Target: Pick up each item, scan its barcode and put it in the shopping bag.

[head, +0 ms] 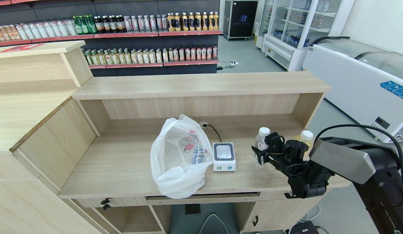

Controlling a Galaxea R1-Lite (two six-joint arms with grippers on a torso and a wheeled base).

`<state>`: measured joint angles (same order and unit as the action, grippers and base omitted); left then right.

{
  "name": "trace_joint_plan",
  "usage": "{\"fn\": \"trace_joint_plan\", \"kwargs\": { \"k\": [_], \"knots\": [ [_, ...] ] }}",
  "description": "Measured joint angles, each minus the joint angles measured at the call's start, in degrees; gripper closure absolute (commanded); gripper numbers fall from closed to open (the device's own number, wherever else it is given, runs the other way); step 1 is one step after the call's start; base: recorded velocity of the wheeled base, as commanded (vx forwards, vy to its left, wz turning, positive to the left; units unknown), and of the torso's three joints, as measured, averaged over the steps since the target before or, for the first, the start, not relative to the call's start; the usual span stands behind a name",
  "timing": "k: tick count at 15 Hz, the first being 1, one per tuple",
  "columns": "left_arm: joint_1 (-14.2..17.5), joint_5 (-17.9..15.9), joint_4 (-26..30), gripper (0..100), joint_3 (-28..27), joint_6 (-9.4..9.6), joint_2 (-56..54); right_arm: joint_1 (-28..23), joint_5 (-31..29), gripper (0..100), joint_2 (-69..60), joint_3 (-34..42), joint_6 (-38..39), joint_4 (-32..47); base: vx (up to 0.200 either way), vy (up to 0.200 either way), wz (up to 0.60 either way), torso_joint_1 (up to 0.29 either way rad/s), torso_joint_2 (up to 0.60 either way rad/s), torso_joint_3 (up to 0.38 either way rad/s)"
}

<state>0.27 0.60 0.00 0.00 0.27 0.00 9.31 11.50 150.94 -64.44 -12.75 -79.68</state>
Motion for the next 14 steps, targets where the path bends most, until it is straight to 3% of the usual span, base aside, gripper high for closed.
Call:
{"fn": "trace_joint_plan", "kwargs": {
  "k": [9, 14],
  "knots": [
    [0.0, 0.0, 0.0, 100, 0.0, -0.02, 0.0, -0.2, -0.3, 100, -0.7, -2.1, 0.3, 2.4, 0.000, 0.000, 0.00, 0.000, 0.00, 0.000],
    [0.0, 0.0, 0.0, 100, 0.0, 0.00, 0.0, -0.4, 1.6, 100, -7.0, -1.0, 5.6, 7.6, 0.000, 0.000, 0.00, 0.000, 0.00, 0.000]
  ]
}}
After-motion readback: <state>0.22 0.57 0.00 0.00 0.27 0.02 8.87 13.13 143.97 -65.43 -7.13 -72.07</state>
